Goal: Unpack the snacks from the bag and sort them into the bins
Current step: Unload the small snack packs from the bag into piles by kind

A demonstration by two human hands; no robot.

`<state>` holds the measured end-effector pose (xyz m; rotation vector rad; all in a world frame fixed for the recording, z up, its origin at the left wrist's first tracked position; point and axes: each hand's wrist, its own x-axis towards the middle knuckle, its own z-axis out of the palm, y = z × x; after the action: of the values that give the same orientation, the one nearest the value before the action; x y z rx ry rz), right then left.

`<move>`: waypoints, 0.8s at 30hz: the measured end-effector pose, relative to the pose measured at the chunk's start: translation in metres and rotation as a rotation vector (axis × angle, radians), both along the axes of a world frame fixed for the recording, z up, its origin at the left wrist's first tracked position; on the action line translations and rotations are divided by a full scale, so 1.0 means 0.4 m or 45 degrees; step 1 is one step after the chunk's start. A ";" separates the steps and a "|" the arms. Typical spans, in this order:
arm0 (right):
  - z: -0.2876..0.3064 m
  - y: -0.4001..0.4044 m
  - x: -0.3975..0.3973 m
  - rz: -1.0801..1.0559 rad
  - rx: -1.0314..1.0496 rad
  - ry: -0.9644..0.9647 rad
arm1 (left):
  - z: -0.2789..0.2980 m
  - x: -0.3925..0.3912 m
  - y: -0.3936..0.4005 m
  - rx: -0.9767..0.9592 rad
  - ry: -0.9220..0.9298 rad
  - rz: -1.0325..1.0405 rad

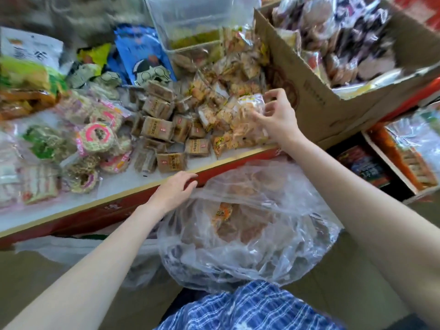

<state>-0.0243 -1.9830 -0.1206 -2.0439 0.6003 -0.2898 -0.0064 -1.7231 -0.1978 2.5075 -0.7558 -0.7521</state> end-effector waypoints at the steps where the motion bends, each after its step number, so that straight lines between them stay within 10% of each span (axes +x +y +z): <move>1: 0.022 -0.011 0.054 0.001 -0.061 -0.024 | 0.002 0.002 0.001 -0.013 -0.001 0.027; 8: -0.037 -0.030 0.277 0.420 -0.533 0.507 | -0.055 -0.040 0.027 0.052 -0.014 -0.013; 15: -0.141 -0.033 -0.174 0.793 -0.756 0.080 | -0.104 -0.116 0.007 0.230 -0.234 -0.511; 20: -0.276 -0.082 -0.398 1.386 -1.247 0.636 | -0.128 -0.123 -0.086 0.398 -0.394 -0.967; 24: -0.305 -0.166 -0.336 0.932 -1.369 0.974 | -0.140 -0.087 -0.132 0.660 -0.401 -1.147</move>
<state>-0.1585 -2.0496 -0.2426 -3.2558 0.0289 0.8173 -0.0411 -1.7759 -0.2539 2.7013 -2.1105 -0.9118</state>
